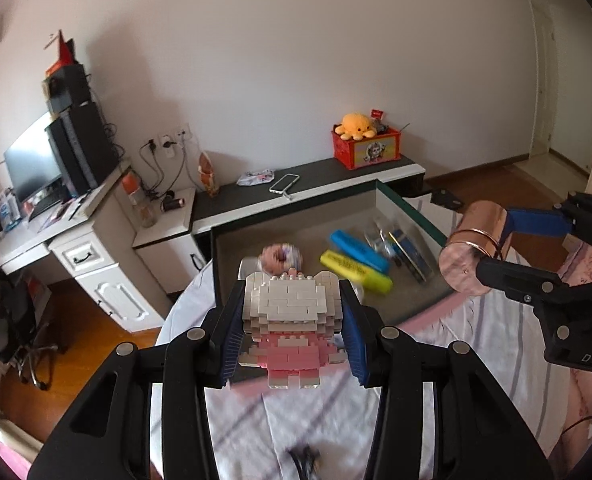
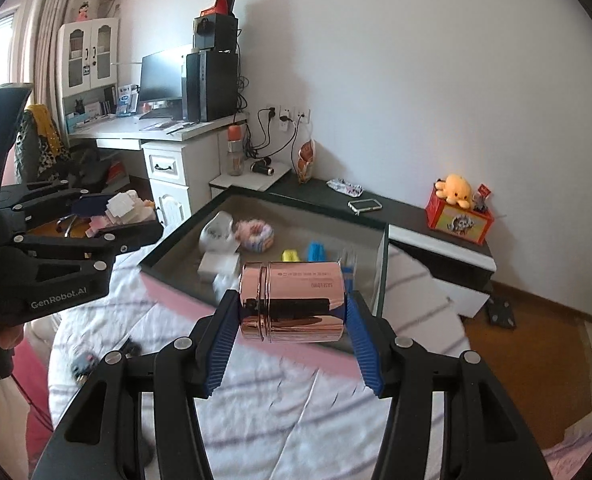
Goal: Organize rigid objects
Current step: 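Lower the block figure and copper can into the pink box and release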
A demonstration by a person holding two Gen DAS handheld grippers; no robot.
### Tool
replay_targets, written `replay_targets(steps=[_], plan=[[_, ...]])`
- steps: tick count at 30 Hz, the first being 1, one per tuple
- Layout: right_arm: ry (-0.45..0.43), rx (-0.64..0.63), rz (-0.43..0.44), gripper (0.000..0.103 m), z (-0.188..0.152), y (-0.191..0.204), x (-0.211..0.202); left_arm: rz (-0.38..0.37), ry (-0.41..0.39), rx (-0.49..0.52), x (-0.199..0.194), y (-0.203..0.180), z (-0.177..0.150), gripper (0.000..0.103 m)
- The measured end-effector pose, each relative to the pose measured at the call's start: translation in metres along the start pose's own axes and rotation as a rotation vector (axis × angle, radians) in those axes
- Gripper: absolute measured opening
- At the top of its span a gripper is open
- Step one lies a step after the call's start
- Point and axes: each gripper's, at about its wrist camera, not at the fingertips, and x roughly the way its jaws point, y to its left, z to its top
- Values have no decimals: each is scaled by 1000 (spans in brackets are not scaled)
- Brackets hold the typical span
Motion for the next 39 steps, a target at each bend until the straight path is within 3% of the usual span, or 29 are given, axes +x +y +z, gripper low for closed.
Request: replay_targets(steps=[8,19,25,32,35,37,39], plan=[[84,-28,-1,55,41,-22,68,-5,90,29,75,10,39,44],[237,-46,14,55,49,-26,169,12,245,34,176,19,49,44],[294,-36,13,55,44,-33,195,13,288,28,200,21,44,44],[285,-3,18,55,42,-39,193,11,254,12,195,21,44,47],[257,-14,1,55,46,-38,185,42,225,5,183,23,45,63],[232,-9,1,56,48,-37,172,72,197,-24,170,30,47,85],[206,15,6,63,51,-39,156,74,172,-48,155,36,47,91]])
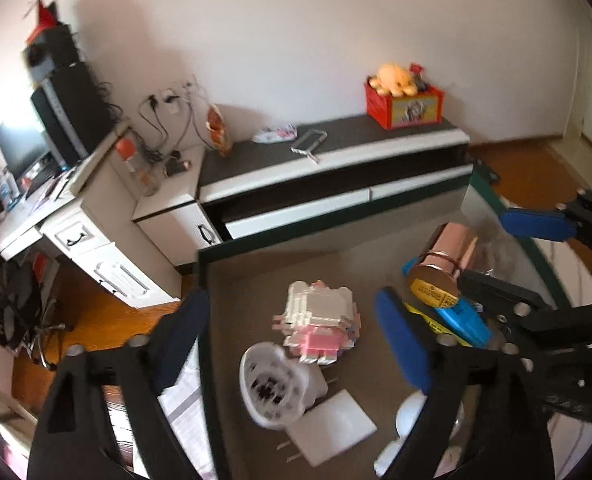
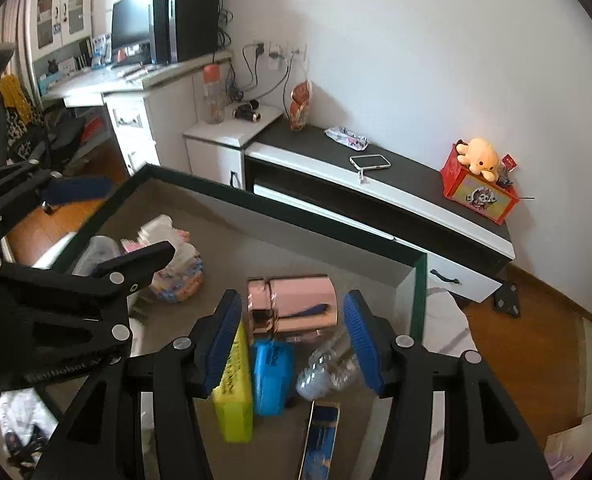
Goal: Organize rigid objects
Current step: 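Lower the block figure and copper can into the pink box and release, then withdraw both open tools from the pink box toward the black remote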
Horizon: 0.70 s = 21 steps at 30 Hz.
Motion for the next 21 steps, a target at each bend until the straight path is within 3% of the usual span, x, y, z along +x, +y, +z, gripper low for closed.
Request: replay_targets(steps=[2,4,9,13,21], plan=[[-29,11,-22,83,-1,0,-15,2,-29,-14,-19,5,-5,95],[-74,19,-5,83,-5,4,-40,20,-64,-12,-38,6,-10,101],[-159,0,9,84,-20,24,-90,46,-153,-9,-96,6,-35,102],[-244,-7,-32,103,-41,42,-135,47,-231,-11,-148,2,-62,103],[-333,-23,-52,103,-96,72,-200,56,-342,-50,-231,-5,-127,103]])
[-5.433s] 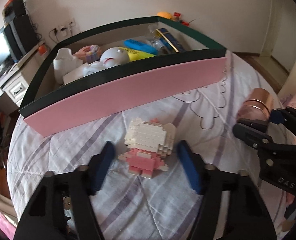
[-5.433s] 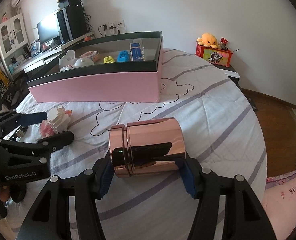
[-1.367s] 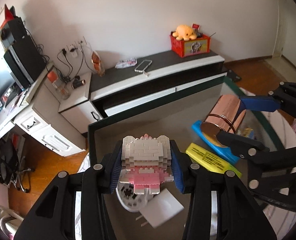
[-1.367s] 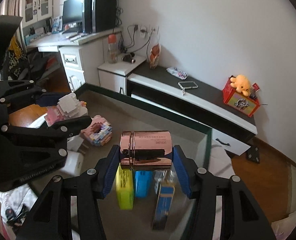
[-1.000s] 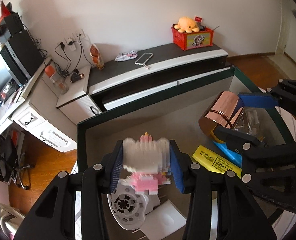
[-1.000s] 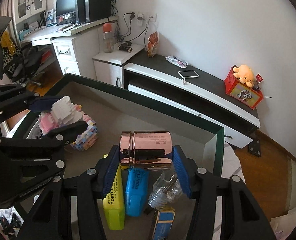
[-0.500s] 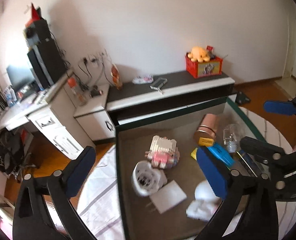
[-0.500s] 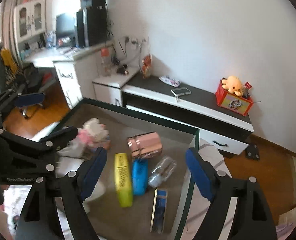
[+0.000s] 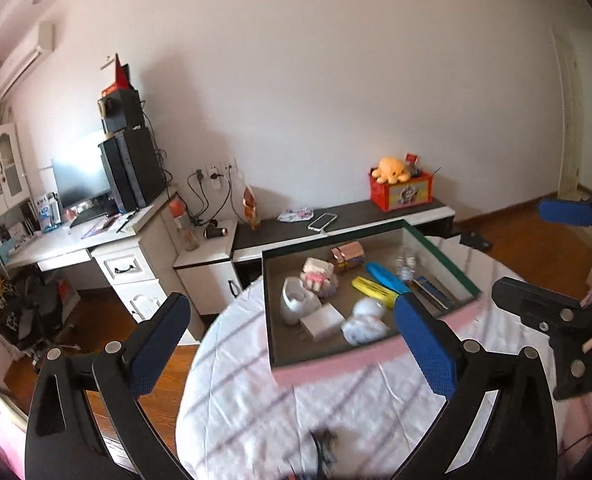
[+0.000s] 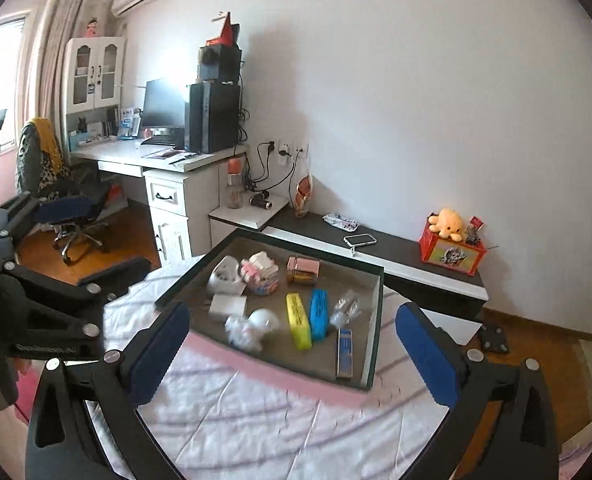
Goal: Organize rigid objects
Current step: 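Withdraw both open tools from the pink box toward the black remote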
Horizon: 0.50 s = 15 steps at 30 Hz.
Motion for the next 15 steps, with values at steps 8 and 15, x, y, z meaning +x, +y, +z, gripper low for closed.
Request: replay_targets(steps=[8,15], plan=[[-76,62,-74,103,-33,15,-60,-16,-42,-69,-70,-3,-40,103],[-73,119,-79,103,-58,20,-83,2,-42,-110,-98,2,-63,103]])
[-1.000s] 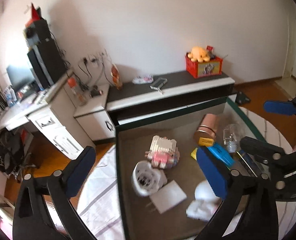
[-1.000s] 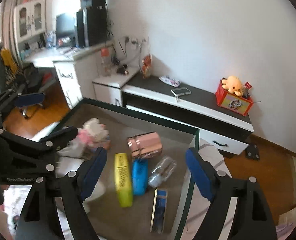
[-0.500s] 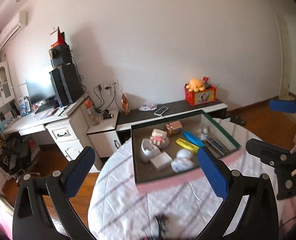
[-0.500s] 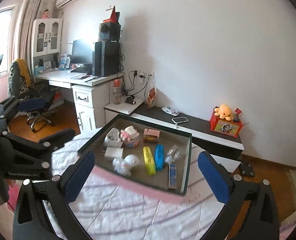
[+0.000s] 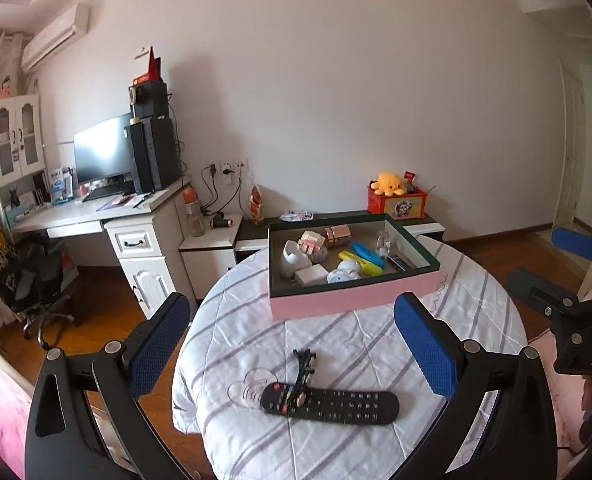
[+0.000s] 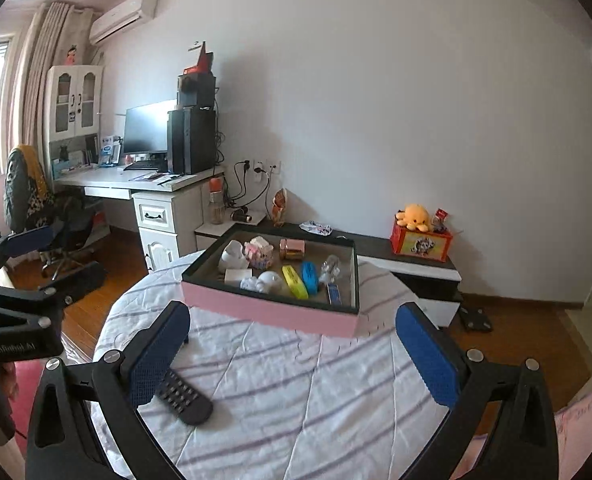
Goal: Organize rigid objects
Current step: 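Withdraw both open tools from the pink box toward the black remote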
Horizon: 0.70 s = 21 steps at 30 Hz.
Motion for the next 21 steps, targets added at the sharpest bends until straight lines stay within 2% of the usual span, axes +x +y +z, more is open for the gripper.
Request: replay_targets(steps=[12,21], plan=[[26,16,-2,103,-15,1,-8,14,49,17,-5,4,-17,103],[94,12,12,103,-27,6,13,35,123,18,12,16,-34,103]])
